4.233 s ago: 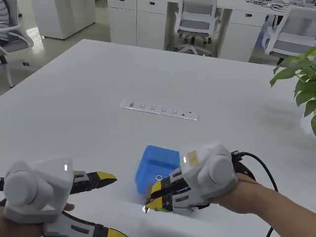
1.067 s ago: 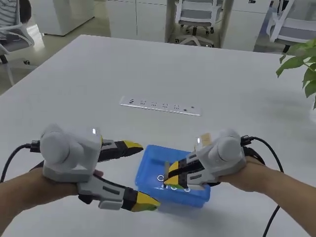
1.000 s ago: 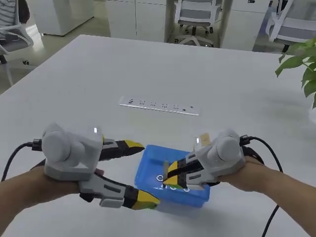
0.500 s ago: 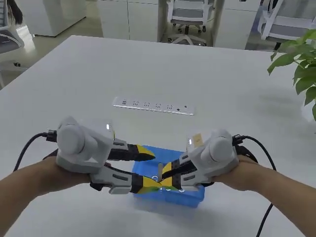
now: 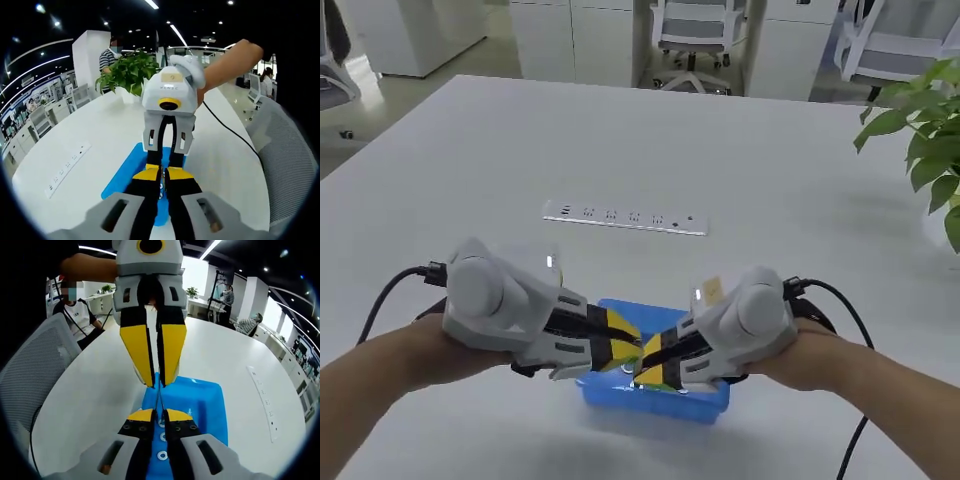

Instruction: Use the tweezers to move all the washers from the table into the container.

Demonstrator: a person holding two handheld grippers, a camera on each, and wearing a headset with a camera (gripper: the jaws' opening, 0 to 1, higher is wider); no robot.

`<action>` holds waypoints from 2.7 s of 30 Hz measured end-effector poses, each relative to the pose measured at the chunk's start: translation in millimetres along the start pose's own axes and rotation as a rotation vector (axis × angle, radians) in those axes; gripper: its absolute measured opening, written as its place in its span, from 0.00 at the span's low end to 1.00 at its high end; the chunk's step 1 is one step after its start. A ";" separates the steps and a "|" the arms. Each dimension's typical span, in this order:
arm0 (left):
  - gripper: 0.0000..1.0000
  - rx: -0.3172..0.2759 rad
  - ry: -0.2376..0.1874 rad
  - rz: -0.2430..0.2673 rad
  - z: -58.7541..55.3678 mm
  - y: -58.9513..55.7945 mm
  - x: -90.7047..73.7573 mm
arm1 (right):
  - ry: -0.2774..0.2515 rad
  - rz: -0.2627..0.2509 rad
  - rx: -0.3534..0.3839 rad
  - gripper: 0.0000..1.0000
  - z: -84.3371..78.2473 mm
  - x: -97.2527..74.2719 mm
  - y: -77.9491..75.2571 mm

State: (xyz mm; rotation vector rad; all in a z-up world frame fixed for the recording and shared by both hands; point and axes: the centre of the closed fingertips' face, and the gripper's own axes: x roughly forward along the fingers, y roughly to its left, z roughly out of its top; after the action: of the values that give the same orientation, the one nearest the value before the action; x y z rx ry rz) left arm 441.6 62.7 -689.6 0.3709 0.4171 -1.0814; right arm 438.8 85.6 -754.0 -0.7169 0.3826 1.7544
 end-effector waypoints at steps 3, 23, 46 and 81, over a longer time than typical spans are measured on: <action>0.06 0.003 0.001 -0.002 0.5 -0.2 0.5 | 0.003 -0.004 -0.004 0.10 0.2 -0.1 -0.2; 0.06 0.015 -0.022 -0.002 10.1 3.1 -3.9 | 0.015 -0.016 -0.009 0.13 -1.7 -1.8 0.7; 0.06 0.030 -0.064 0.005 36.0 -3.9 -19.6 | -0.065 -0.061 -0.011 0.10 24.2 -20.9 0.4; 0.06 0.046 -0.074 -0.026 39.0 -34.3 -40.8 | -0.002 -0.072 -0.047 0.08 34.9 -44.1 31.7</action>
State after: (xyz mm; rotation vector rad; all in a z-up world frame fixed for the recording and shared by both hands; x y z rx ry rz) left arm 399.8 60.5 -638.6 0.3659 0.3330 -1.1284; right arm 406.7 63.5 -702.5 -0.7536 0.3111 1.7004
